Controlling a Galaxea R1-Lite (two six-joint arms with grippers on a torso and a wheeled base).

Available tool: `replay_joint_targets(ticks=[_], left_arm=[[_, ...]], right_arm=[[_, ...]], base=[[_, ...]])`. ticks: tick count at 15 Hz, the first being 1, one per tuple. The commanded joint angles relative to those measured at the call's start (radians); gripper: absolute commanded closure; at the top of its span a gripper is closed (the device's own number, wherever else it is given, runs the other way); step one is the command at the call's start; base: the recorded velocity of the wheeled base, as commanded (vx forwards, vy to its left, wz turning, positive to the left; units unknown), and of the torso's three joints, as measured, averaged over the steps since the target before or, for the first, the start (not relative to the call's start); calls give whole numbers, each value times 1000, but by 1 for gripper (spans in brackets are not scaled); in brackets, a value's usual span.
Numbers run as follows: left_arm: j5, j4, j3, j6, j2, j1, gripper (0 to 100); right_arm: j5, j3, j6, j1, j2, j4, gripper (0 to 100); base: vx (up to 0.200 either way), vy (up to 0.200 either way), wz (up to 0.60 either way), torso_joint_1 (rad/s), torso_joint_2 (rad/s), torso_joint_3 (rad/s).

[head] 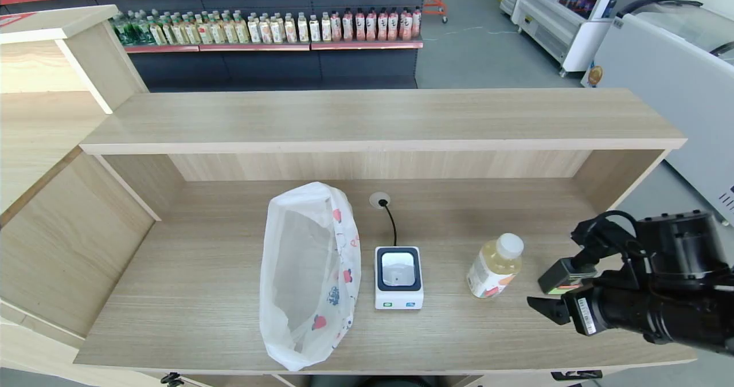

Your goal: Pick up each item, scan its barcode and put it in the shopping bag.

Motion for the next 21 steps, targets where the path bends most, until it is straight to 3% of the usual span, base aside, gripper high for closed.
replay_joint_targets(ticks=[1,3,6,9,21], left_arm=[[0,0,0,0,0,1,0],[0,0,0,0,0,1,0],[0,0,0,0,0,1,0],[0,0,0,0,0,1,0],[0,0,0,0,0,1,0]], right_arm=[[-44,40,2,54,229,-180,0],[-43,45,9,79,318,-306,0],[-43,77,36,110,487,-616,0],[-40,78,36,125,575,-775,0],[-44,-44,35,137,677,-968,0]], base=[[0,0,0,0,0,0],[0,0,0,0,0,0],[0,0,0,0,0,0],[0,0,0,0,0,0],[0,0,0,0,0,0]])
